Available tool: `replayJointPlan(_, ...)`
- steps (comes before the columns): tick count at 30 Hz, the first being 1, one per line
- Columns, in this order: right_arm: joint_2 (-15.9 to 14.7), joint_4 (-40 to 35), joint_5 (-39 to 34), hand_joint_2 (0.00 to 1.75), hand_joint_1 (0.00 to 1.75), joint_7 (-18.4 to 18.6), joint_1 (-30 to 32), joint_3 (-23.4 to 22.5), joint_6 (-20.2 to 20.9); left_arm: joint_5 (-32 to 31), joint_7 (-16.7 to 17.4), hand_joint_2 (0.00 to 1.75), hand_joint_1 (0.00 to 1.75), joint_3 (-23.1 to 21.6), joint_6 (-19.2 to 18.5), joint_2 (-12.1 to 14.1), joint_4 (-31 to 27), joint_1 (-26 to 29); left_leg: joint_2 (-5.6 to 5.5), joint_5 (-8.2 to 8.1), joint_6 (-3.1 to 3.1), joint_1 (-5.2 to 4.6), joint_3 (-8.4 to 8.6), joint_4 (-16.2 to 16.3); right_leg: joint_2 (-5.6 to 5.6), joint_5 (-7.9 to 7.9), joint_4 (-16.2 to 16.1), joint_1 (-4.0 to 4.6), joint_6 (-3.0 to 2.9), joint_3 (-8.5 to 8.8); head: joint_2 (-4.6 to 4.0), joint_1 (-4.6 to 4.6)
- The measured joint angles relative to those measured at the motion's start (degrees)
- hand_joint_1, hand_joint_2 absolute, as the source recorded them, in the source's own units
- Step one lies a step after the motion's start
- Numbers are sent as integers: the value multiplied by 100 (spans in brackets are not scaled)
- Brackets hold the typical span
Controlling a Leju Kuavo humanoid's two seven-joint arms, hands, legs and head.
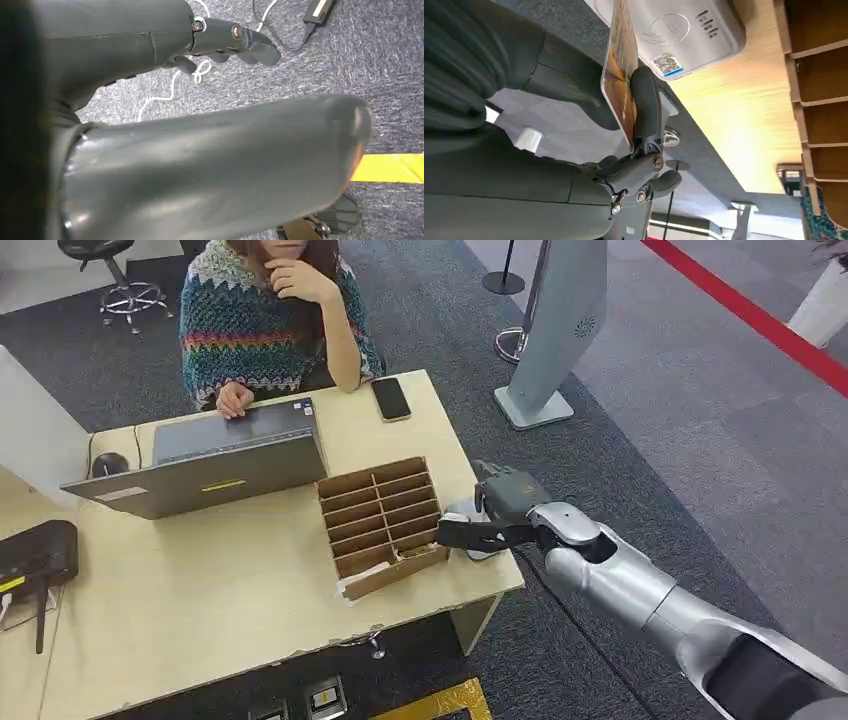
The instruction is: Pass the card to the sensor for recognition and then transmit it.
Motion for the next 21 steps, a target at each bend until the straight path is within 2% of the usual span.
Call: replayJointPlan(21, 566, 852, -238, 175, 175, -402, 17, 13, -509, -11, 57, 0, 0, 0, -13, 0, 0, 4, 0, 0, 0, 0, 0, -1, -1, 0, 0, 0, 0, 0, 0, 0)
